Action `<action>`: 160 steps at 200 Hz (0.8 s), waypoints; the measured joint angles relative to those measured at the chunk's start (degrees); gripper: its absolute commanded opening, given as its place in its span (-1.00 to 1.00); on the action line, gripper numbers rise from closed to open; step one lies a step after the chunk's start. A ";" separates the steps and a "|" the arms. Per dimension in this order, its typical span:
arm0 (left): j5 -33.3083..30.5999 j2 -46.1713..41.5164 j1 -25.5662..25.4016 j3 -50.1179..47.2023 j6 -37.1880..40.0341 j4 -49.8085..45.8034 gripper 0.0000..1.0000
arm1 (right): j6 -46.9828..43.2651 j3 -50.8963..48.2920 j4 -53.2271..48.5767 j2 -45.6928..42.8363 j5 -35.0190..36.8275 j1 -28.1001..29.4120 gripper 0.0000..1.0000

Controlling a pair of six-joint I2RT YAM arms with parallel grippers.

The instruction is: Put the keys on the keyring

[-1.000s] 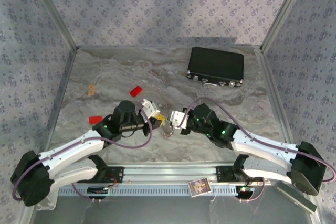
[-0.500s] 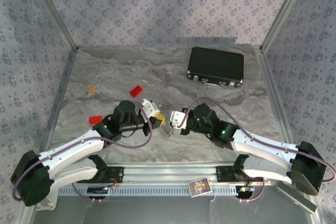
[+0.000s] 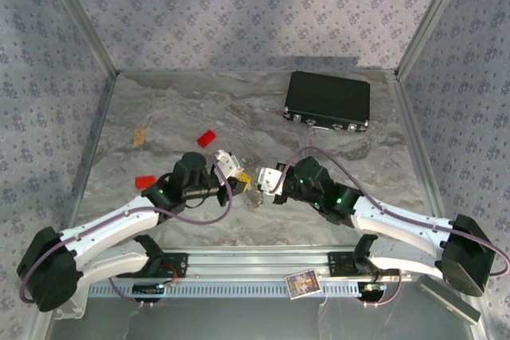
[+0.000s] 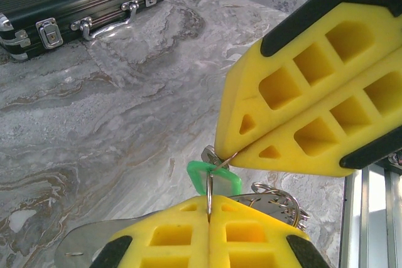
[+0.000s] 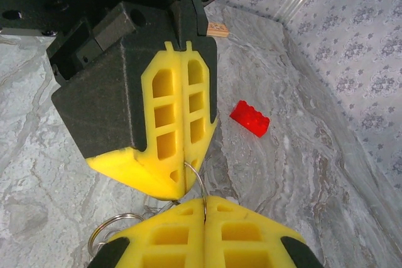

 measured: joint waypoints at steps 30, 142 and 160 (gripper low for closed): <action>-0.02 0.00 0.00 0.00 0.00 -0.07 -1.00 | 0.26 0.00 0.46 0.33 0.00 0.11 -1.00; 0.00 -0.07 0.00 0.00 0.02 -1.31 -1.00 | -0.28 0.15 0.70 2.86 2.60 1.33 -1.00; -0.02 -0.07 0.00 0.00 0.02 -1.33 -1.00 | -0.28 0.15 0.70 2.78 2.67 1.33 -1.00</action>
